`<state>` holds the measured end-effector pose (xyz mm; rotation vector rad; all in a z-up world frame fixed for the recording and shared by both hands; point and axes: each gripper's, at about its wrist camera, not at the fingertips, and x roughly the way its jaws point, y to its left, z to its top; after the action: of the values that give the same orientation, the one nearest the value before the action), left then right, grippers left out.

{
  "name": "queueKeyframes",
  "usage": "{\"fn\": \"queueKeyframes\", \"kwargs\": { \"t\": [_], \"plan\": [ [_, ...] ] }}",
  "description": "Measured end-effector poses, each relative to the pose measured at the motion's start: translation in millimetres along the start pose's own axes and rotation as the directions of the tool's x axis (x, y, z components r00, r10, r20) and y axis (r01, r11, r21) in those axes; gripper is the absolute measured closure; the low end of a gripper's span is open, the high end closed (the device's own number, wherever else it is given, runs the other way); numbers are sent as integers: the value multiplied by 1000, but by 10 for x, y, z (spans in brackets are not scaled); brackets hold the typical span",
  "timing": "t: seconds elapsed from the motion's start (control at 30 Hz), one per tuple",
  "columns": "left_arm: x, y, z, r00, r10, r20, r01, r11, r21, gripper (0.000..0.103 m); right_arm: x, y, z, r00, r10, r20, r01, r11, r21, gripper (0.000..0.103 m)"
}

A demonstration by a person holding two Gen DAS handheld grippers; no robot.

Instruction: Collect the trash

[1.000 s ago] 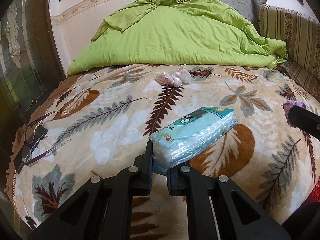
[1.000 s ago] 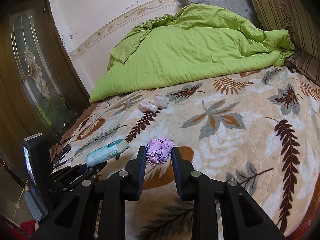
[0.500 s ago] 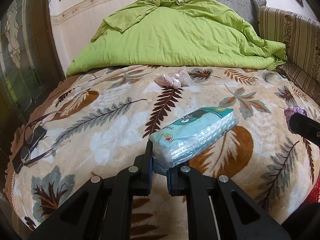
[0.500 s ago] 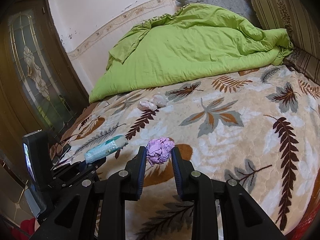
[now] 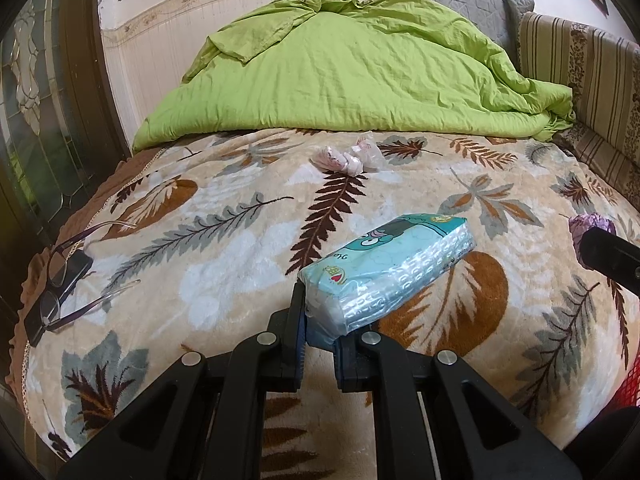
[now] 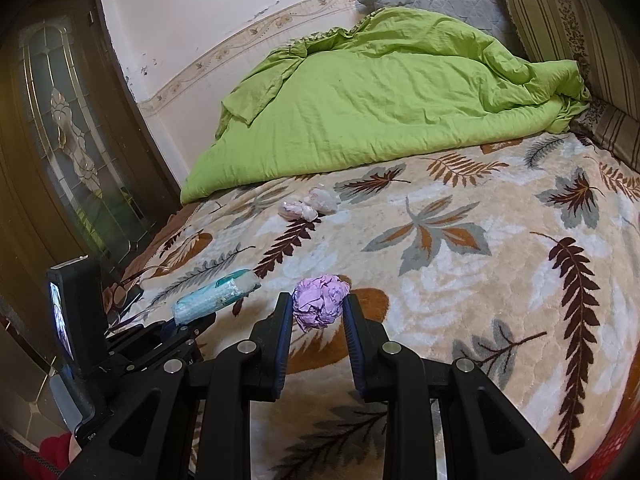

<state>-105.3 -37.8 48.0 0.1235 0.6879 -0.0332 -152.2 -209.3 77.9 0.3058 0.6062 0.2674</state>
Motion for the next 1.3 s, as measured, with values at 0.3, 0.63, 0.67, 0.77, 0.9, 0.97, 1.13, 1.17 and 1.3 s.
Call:
{"fn": "queueKeyframes", "kwargs": {
  "t": [0.3, 0.63, 0.67, 0.77, 0.9, 0.97, 1.13, 1.17, 1.3],
  "plan": [
    [-3, -4, 2, 1000, -1, -1, 1, 1000, 0, 93, -27, -5, 20, 1000, 8, 7, -8, 1000, 12, 75],
    [-183, -184, 36, 993, -116, 9, 116, 993, 37, 93, -577, -226, -27, 1000, 3, 27, -5, 997, 79, 75],
    [-229, -226, 43, 991, -131, 13, 130, 990, 45, 93, -684, -278, -23, 999, -2, 33, -1, 996, 90, 75],
    [-388, -388, 69, 981, -192, 21, 190, 979, 73, 93, -1046, -459, -56, 997, -43, 56, 36, 992, 120, 75],
    [-641, -680, 129, 953, -303, 6, 300, 947, 113, 93, -1508, -749, -149, 989, -126, 75, 113, 980, 165, 75],
    [-783, -893, 161, 930, -367, -12, 364, 920, 143, 93, -1779, -939, -197, 981, -177, 81, 158, 967, 200, 75],
    [-1118, -1430, 193, 864, -501, -61, 501, 838, 215, 93, -2431, -1368, -309, 946, -302, 113, 260, 921, 291, 75],
    [-1181, -1548, 193, 846, -527, -75, 529, 818, 227, 93, -2560, -1447, -332, 936, -330, 121, 280, 909, 308, 75],
    [-1388, -2075, 176, 774, -615, -149, 630, 727, 274, 93, -2926, -1714, -422, 907, -402, 125, 334, 868, 366, 75]
  ]
}}
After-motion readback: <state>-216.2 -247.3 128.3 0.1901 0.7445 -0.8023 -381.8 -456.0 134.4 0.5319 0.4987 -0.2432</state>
